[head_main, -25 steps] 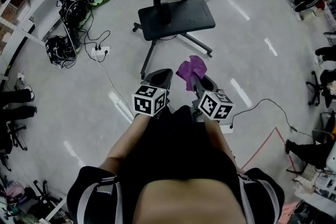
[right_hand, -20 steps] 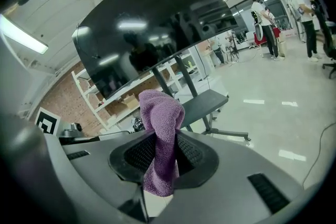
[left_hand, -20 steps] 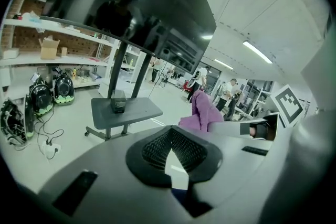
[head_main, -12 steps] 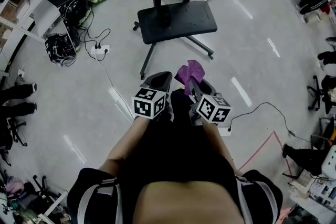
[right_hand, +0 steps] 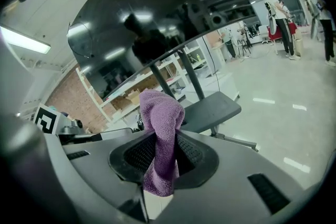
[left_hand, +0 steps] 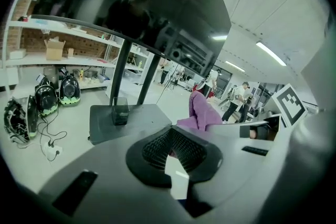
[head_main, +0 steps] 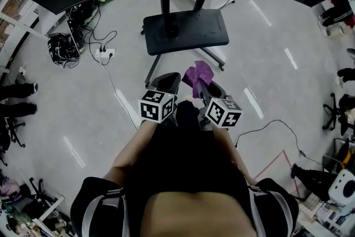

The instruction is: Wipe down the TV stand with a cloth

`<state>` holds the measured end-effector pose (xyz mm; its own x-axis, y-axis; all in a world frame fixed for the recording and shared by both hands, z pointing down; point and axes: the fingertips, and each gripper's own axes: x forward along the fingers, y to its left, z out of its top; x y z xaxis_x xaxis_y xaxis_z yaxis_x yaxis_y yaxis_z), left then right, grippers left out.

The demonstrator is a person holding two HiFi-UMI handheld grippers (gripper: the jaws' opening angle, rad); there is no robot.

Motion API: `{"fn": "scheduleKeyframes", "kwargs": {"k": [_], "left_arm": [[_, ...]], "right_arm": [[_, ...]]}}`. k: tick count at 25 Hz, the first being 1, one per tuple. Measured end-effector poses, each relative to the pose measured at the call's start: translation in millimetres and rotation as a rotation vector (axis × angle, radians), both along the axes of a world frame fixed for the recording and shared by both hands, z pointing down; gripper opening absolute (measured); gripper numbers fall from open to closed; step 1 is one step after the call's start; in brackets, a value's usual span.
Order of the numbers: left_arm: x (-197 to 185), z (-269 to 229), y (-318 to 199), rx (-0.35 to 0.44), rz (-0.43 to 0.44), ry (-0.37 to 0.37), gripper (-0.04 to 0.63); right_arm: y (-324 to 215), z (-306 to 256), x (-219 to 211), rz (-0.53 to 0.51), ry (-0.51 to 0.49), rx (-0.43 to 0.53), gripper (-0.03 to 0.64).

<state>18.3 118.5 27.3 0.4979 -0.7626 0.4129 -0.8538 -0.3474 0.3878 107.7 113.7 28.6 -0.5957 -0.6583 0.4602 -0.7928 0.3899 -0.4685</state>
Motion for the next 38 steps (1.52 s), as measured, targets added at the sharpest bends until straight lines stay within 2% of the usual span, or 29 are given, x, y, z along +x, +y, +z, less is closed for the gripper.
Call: {"fn": "scheduleKeyframes", "kwargs": {"k": [7, 15, 18, 25, 28, 38], "left_arm": [[6, -1, -48, 0.014, -0.083, -0.001, 0.006], [-23, 3, -99, 0.053, -0.201, -0.061, 0.006], [-38, 1, -117, 0.076, -0.245, -0.081, 0.006], [-81, -8, -159, 0.117, -0.311, -0.119, 0.006], [-103, -3, -176, 0.126, -0.325, -0.137, 0.006], [-167, 20, -246, 0.177, -0.292, -0.167, 0.006]], "right_arm": [[-53, -1, -6, -0.102, -0.008, 0.021, 0.101], [-119, 3, -28, -0.264, 0.004, 0.075, 0.101], [-147, 0, -45, -0.286, 0.002, 0.108, 0.101], [-215, -17, -99, -0.266, 0.013, 0.223, 0.101], [-238, -18, -125, -0.242, 0.068, 0.279, 0.101], [-304, -15, -214, -0.110, 0.185, 0.448, 0.101]]}}
